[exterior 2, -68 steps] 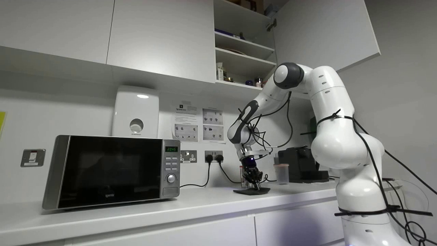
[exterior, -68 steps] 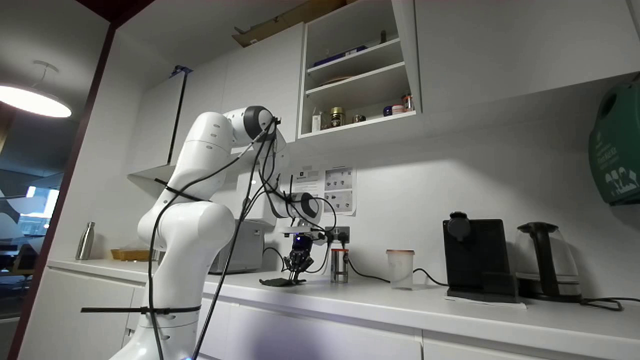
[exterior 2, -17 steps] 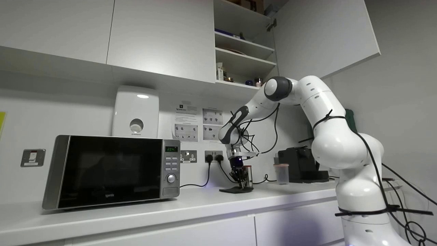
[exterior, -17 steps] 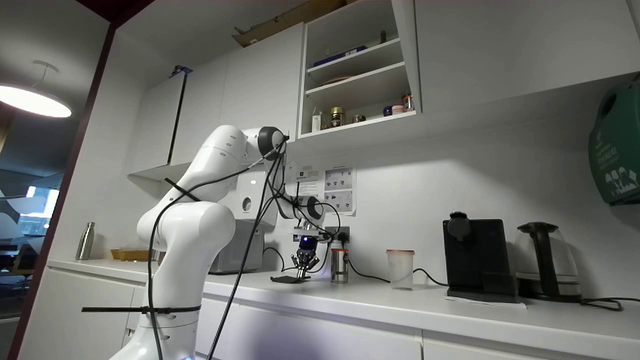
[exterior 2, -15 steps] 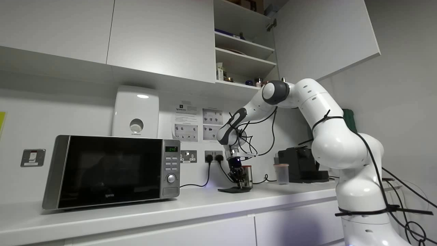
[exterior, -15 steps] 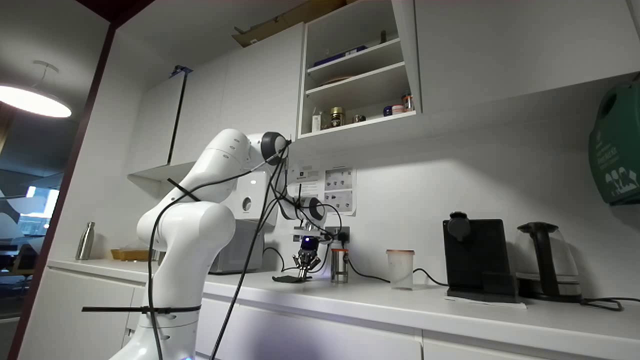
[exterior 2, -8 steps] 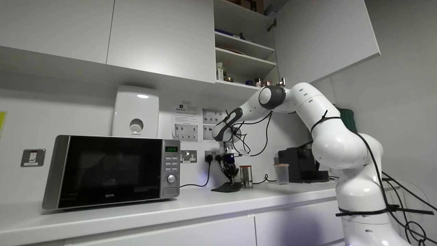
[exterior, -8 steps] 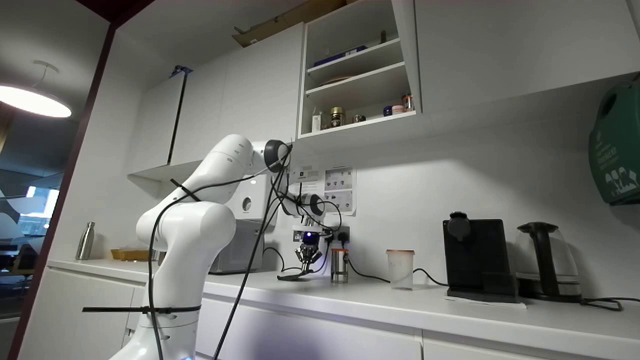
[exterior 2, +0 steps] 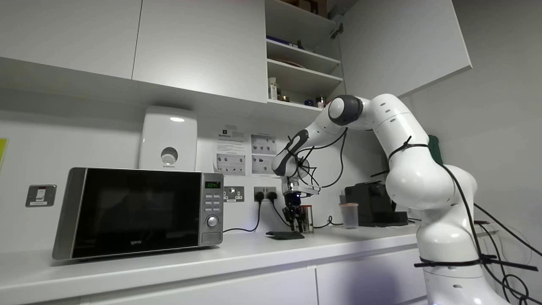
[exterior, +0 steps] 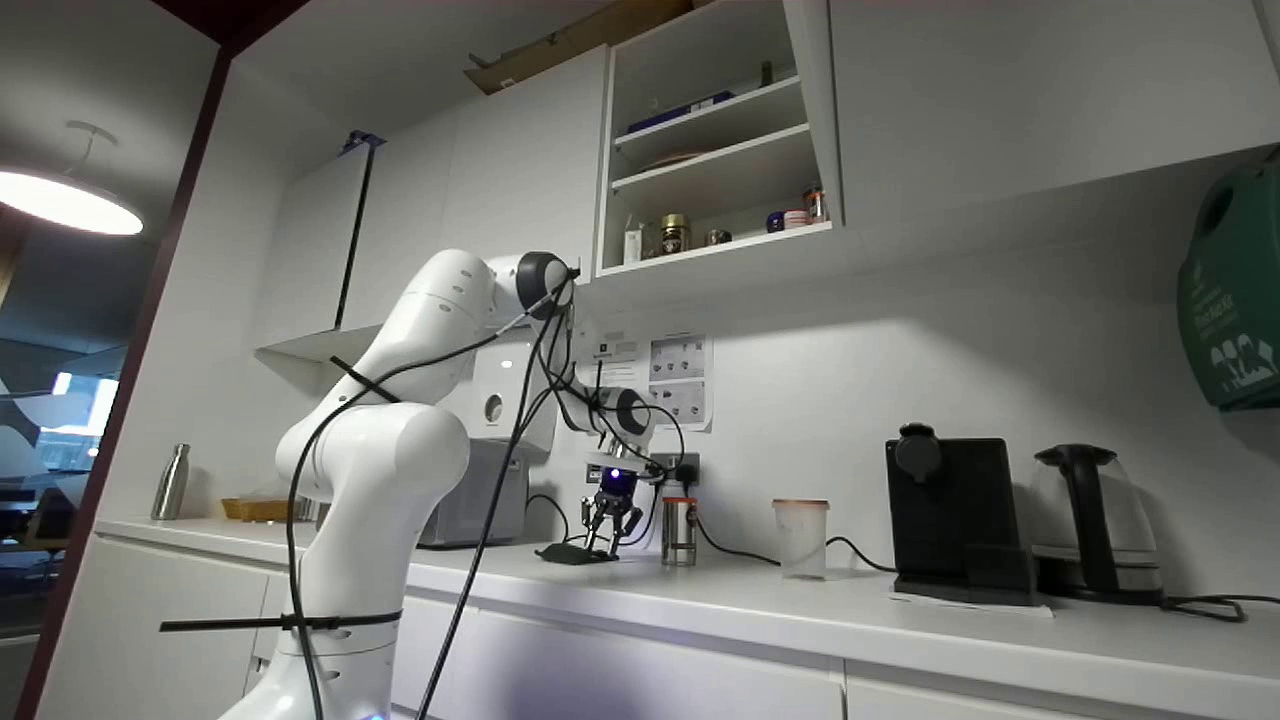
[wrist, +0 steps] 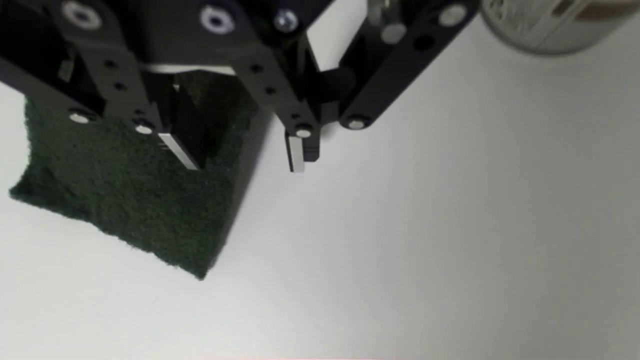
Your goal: Wipe the countertop with the black cloth
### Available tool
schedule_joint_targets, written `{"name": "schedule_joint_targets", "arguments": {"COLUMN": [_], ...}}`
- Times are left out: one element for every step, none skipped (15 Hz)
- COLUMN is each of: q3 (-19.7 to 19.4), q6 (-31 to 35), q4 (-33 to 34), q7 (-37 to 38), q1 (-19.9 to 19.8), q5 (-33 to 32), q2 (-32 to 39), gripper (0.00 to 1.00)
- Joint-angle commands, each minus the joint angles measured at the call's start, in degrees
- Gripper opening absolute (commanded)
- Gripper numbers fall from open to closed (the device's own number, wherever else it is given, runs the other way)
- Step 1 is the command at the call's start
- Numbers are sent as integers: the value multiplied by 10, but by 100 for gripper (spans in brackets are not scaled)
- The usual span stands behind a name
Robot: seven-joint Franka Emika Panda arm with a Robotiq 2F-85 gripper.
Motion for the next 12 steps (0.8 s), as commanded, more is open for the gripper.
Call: {"name": "schedule_joint_targets", "arguments": {"q3": [3, 2, 1, -1, -1, -1, -1, -1, 0, 0, 0, 0], "q6": [27, 27, 30, 28, 23, 22, 18, 17, 13, 12, 11, 10], "q4": [-143, -174, -204, -222, -235, -247, -257, -265, -267, -269, -266, -265], "q7": [-42, -44, -48, -48, -48, -45, -44, -40, -36, -33, -29, -29], "q1": [-22, -21, -20, -18, -15, -13, -10, -7, -3, 0, 4, 6], "q5": [45, 44, 46, 44, 44, 43, 43, 39, 35, 32, 25, 24], "q2": [-88, -109, -130, -143, -155, -167, -179, -188, -196, -202, -207, -212], "gripper": [80, 88, 95, 100, 100, 100, 100, 100, 100, 100, 100, 100]}}
